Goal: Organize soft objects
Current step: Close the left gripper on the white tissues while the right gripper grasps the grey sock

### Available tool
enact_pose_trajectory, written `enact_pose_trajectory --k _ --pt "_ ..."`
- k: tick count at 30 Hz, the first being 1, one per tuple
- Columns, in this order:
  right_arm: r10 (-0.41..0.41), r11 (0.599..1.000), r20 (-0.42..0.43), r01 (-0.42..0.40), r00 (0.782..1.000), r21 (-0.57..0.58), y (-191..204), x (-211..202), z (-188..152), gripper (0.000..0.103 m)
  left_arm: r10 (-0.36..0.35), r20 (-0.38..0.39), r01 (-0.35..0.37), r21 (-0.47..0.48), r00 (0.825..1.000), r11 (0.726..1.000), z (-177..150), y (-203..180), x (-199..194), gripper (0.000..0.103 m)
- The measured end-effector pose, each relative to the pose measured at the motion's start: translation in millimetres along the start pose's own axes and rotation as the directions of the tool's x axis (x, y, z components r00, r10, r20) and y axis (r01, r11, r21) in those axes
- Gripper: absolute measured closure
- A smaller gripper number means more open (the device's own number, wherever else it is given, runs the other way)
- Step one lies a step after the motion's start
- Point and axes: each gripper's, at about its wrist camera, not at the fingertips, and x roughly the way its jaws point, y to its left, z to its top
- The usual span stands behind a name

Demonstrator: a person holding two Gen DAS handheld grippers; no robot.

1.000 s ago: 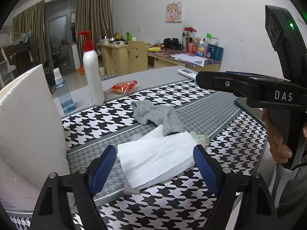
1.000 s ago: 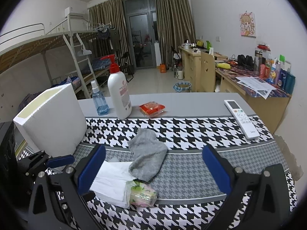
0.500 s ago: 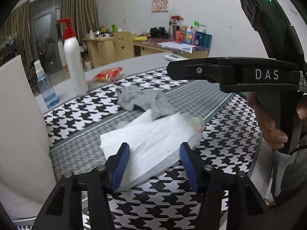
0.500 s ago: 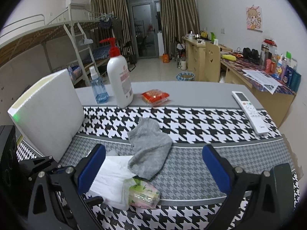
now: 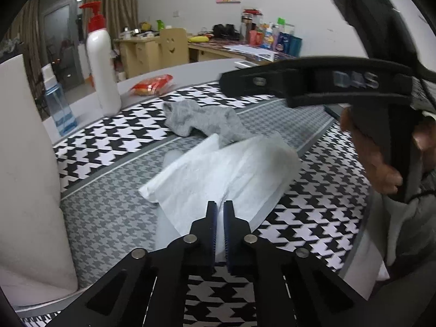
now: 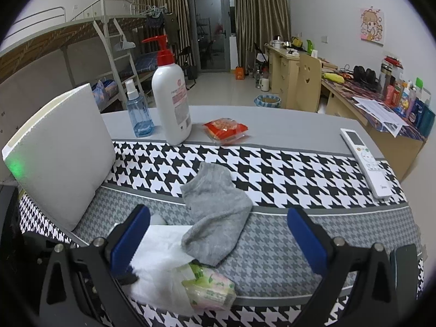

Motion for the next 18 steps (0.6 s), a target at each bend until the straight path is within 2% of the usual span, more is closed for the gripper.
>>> enact_pose_trajectory --k 5,10,12,18 --pt "0.000 1.000 -0.033 0.000 0.999 -0.013 1.5 13.4 2.0 0.001 -0.050 0.017 0.050 0.042 0.999 0.998 -3.3 -9.0 -7.2 0.100" --pt "0.002 1.000 -0.058 -0.003 0.998 -0.021 3.5 25.9 3.5 0.003 -0.049 0.018 0.049 0.028 0.999 0.998 -4.5 -5.3 -9.7 0.100" --pt "0.010 1.000 -0.078 -0.011 0.997 -0.023 3.8 31.8 3.2 0.012 -0.044 0.019 0.043 0.022 0.999 0.999 -5.0 -2.6 -9.9 0.100" --pt "0.023 0.999 -0.140 -0.027 0.990 -0.021 3.5 49.0 -0.6 0.029 -0.045 0.022 0.044 0.011 0.999 0.999 -6.1 -0.1 -12.2 0.100"
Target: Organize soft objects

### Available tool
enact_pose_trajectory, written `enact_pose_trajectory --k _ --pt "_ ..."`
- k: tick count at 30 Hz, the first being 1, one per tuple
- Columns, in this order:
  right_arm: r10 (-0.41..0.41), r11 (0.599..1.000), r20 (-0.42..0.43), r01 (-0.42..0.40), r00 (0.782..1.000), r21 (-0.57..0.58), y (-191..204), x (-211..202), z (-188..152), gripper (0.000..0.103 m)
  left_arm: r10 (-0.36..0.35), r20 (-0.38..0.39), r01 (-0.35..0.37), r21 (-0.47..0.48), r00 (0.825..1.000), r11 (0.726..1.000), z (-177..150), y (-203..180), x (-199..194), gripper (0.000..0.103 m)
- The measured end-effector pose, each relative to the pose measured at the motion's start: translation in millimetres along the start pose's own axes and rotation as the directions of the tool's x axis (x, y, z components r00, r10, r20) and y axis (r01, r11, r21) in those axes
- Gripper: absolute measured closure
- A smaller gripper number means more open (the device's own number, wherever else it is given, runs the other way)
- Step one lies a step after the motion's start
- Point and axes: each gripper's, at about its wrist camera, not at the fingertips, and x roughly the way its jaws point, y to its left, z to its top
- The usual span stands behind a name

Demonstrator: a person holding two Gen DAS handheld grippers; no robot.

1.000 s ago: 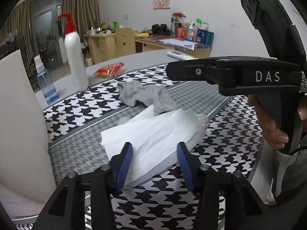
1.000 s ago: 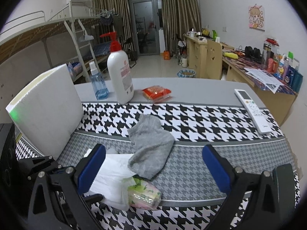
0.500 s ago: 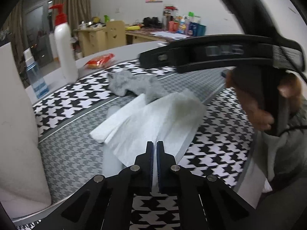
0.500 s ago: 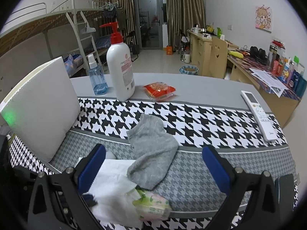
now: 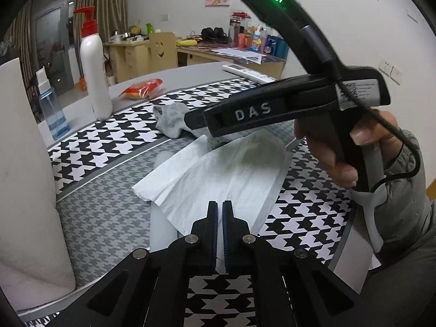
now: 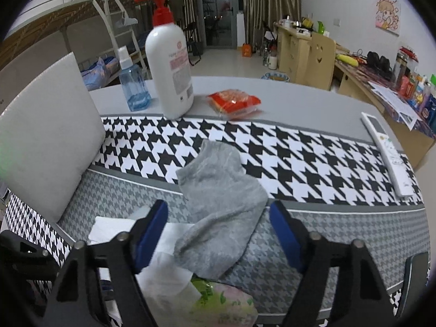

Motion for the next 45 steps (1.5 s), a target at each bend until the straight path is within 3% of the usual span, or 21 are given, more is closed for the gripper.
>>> enact_pose_trajectory --k 4,6,8,10,12,15,22,24,42,45 --pt "0.002 1.000 -0.045 -0.001 0.999 0.009 -2.5 10.7 -1.6 0.047 0.008 -0.002 -0.008 -0.016 1.000 1.000 0.1 2.8 1.0 0.099" --pt "0.004 1.000 -0.064 -0.003 0.998 0.017 -4.2 14.5 -2.6 0.066 0.009 -0.007 -0.010 -0.025 1.000 1.000 0.8 6.2 2.7 0.098" --pt "0.005 1.000 -0.079 -0.003 0.997 0.025 -6.4 16.8 -3.4 0.075 0.011 -0.011 -0.012 -0.032 1.000 0.999 1.0 7.0 3.6 0.096" --pt "0.006 0.999 -0.073 -0.004 0.997 0.032 -7.5 14.8 -4.1 0.085 0.013 -0.013 -0.013 -0.033 1.000 0.999 0.9 7.3 4.5 0.090" --pt "0.007 0.999 -0.064 -0.005 0.998 0.037 -8.2 12.0 -3.7 0.092 0.015 -0.009 -0.015 -0.040 1.000 0.999 1.4 8.5 4.9 0.067" --pt "0.007 0.999 -0.047 -0.005 0.999 0.041 -9.4 6.9 -3.2 0.094 0.018 0.012 -0.017 -0.055 1.000 0.998 2.9 9.3 1.9 0.047" --pt "0.001 0.999 -0.007 -0.001 1.000 0.048 -9.8 -10.3 -0.4 0.095 0.017 0.005 -0.016 -0.067 1.000 0.998 3.3 9.9 5.4 0.038" --pt "0.002 0.999 0.006 -0.002 1.000 0.046 -8.9 -15.3 -0.8 0.095 0.017 -0.002 -0.017 -0.054 1.000 0.998 3.0 7.7 7.5 0.032" --pt "-0.020 0.999 0.178 0.014 0.984 0.033 0.4 -105.7 -10.2 0.095 0.029 -0.037 -0.029 -0.009 0.999 1.000 7.5 2.1 21.2 0.031" --pt "-0.029 0.999 0.185 0.021 0.982 0.045 -2.8 -115.1 -17.1 0.095 0.051 -0.045 -0.051 0.000 0.998 0.999 7.5 1.2 23.3 0.037"
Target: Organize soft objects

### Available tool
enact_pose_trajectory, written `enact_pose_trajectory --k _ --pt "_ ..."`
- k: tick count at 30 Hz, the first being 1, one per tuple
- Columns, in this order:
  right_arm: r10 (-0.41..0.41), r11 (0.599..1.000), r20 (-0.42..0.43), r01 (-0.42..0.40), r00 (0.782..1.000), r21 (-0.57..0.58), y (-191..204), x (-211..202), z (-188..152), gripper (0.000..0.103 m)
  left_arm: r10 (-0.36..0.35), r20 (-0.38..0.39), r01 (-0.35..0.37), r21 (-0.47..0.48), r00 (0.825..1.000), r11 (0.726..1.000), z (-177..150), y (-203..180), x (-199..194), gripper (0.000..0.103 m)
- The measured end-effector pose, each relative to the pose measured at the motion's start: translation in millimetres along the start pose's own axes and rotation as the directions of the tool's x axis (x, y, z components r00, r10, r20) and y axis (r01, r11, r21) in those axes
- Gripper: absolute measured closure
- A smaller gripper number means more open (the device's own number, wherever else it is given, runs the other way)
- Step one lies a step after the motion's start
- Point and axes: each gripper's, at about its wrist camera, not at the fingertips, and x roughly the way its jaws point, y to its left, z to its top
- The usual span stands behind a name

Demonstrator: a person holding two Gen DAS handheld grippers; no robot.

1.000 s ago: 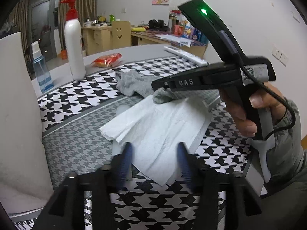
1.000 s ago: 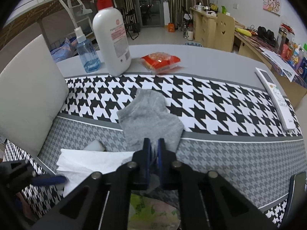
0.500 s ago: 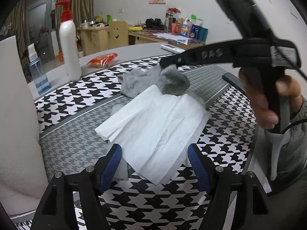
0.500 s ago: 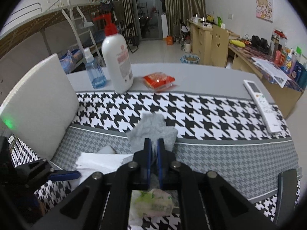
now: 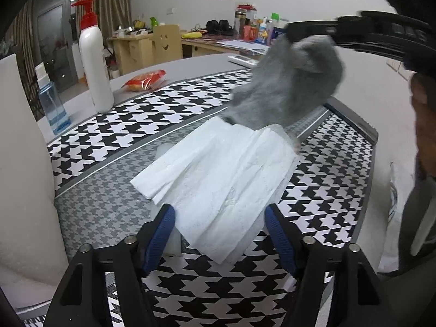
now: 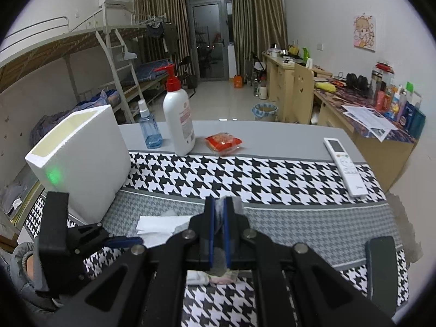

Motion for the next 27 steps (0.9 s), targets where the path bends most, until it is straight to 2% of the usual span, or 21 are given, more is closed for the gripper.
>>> enact_pose_trajectory --k 7,9,13,15,20,25,27 --pt "-0.022 1.000 0.016 0.022 1.000 0.019 -6.3 -17.2 -10.8 0.095 0.043 0.005 -0.043 -0.005 0.999 0.999 -1.2 4.7 -0.8 0.060" --pt "-0.030 0.999 0.015 0.030 0.999 0.026 -7.9 -19.6 -13.9 0.095 0.040 0.007 -0.040 -0.015 0.999 0.999 -0.4 7.5 -0.7 0.073" --pt "-0.039 0.998 0.011 0.038 0.999 0.042 -13.1 -24.1 -21.1 0.095 0.042 0.011 -0.042 -0.031 0.999 0.999 -0.3 13.3 -1.9 0.087" --pt "-0.044 0.998 0.003 0.044 0.999 0.049 -15.9 -25.0 -25.5 0.095 0.038 0.017 -0.037 -0.039 0.999 0.999 -0.2 15.4 -3.7 0.097" --pt "-0.058 0.996 0.003 0.057 0.998 0.063 -20.1 -34.6 -33.2 0.095 0.013 0.055 -0.010 -0.049 0.998 0.999 1.4 14.5 -19.9 0.101" --pt "-0.071 0.995 0.024 0.070 0.997 0.072 -21.7 -50.3 -33.8 0.095 0.016 0.110 -0.008 -0.073 0.994 0.997 1.7 15.5 -49.5 0.101" --pt "-0.071 0.995 0.033 0.069 0.997 0.071 -20.9 -54.6 -34.1 0.095 -0.032 0.130 0.043 -0.081 0.991 0.996 0.2 15.0 -62.0 0.101"
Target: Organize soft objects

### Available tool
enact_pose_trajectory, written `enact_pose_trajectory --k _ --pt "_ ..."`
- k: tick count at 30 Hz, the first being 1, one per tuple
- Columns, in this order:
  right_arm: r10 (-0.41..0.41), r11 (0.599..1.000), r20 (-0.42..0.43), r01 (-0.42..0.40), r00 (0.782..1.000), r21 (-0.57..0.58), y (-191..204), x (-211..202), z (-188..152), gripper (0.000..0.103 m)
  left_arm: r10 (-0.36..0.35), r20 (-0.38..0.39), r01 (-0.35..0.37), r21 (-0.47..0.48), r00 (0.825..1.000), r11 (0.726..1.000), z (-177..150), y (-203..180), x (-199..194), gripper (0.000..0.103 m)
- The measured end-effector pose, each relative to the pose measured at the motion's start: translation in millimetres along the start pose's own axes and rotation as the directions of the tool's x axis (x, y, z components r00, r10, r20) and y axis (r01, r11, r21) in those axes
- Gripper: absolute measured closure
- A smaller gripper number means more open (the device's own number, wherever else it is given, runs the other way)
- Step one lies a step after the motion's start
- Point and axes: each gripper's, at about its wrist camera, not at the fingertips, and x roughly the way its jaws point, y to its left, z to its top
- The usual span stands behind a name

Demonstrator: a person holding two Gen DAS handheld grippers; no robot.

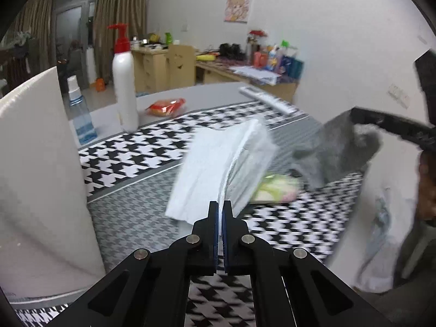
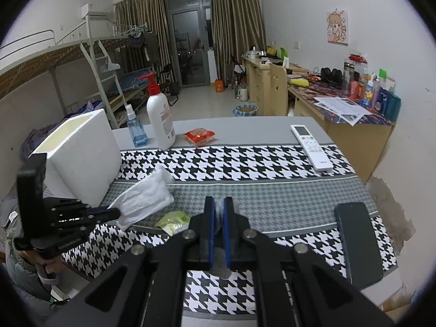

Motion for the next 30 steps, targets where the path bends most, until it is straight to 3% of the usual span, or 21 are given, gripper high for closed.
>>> enact_pose_trajectory --k 3,9,16,17,19,20,21,22,24,26,30 --pt "0.012 1.000 0.008 -0.012 1.000 0.004 0.5 -4.8 -1.6 0.095 -0.029 0.031 0.030 -0.028 0.999 0.999 0.1 1.1 -17.4 0.101" --pt "0.015 1.000 -0.038 -0.014 0.999 0.011 -1.1 7.9 -13.4 0.095 0.108 -0.033 -0.109 -0.033 0.994 0.994 -10.6 11.0 -1.6 0.101" --pt "-0.006 1.000 -0.143 0.008 0.990 0.018 -12.2 45.4 -40.8 0.094 0.193 -0.089 -0.198 -0.051 0.977 0.979 -18.4 27.6 14.4 0.101" --pt "-0.004 1.000 -0.145 0.007 0.989 0.020 -12.6 46.5 -43.4 0.087 0.198 -0.092 -0.203 -0.044 0.976 0.978 -19.1 26.9 15.3 0.101" --pt "-0.002 1.000 -0.158 0.005 0.987 0.022 -15.1 53.1 -49.3 0.065 0.197 -0.099 -0.201 -0.033 0.975 0.979 -19.9 25.3 15.2 0.100" --pt "-0.004 1.000 -0.159 0.008 0.987 0.024 -15.2 54.4 -50.5 0.046 0.199 -0.102 -0.203 -0.025 0.975 0.979 -19.7 24.2 15.0 0.099" --pt "-0.012 1.000 -0.150 0.015 0.989 0.023 -15.7 54.9 -52.5 0.037 0.207 -0.099 -0.210 -0.019 0.973 0.977 -19.4 23.4 14.2 0.095" --pt "-0.016 1.000 -0.135 0.018 0.991 0.020 -15.6 53.2 -52.9 0.037 0.212 -0.095 -0.215 -0.017 0.973 0.977 -18.7 23.5 13.5 0.092" --pt "-0.019 1.000 -0.116 0.020 0.993 0.010 -14.4 50.5 -53.8 0.037 0.226 -0.089 -0.228 -0.015 0.970 0.974 -18.1 23.7 12.6 0.068" --pt "-0.030 0.999 -0.118 0.031 0.993 0.010 -15.2 51.3 -54.8 0.037 0.235 -0.080 -0.237 -0.013 0.969 0.971 -16.6 23.0 12.5 0.058" --pt "-0.051 0.998 -0.135 0.057 0.990 0.035 -25.3 53.0 -61.1 0.037 0.251 -0.084 -0.252 -0.001 0.964 0.968 -12.2 22.1 19.2 0.058"
